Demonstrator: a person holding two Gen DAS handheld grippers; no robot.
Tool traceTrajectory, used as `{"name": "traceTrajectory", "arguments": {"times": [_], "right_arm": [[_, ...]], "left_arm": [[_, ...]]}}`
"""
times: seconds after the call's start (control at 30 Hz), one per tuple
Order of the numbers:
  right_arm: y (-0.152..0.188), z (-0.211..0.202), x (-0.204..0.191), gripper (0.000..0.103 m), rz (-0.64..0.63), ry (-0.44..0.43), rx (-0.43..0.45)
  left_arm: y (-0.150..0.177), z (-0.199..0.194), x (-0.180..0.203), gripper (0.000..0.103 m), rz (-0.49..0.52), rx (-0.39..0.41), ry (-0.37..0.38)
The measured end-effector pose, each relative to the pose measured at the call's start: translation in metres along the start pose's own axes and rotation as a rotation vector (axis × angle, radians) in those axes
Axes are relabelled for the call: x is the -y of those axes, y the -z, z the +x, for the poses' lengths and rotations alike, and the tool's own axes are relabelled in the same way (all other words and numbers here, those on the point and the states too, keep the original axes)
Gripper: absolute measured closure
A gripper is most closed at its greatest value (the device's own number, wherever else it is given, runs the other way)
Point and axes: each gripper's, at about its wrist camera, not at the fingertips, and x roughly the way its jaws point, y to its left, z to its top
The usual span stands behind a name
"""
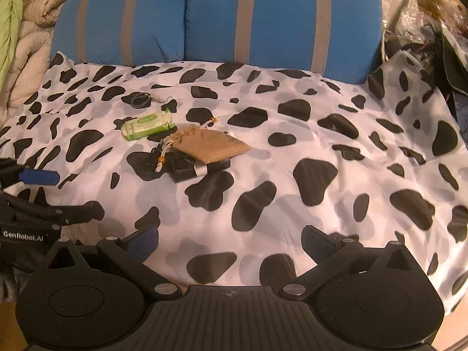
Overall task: Organize soft objects
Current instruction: 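Move both tools from the box toward the tan pouch and green wipes, then grasp the tan drawstring pouch with the right gripper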
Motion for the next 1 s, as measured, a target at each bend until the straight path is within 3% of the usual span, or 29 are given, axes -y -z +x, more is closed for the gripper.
{"name": "traceTrajectory", "arguments": {"times": [0.4,1.0], "right_arm": [[-0.024,0.027,0.01,0.0,0.0,-0.031,0.006],[-0.068,0.09,0.023,0.002,0.09,-0.176,-0.048]], "left_arm": [[-0.024,0.018,-0.015,0.021,-0.013,0.038,0.019],[-0.06,0.056,-0.047,0.021,-0.061,0.025,-0.001]]}}
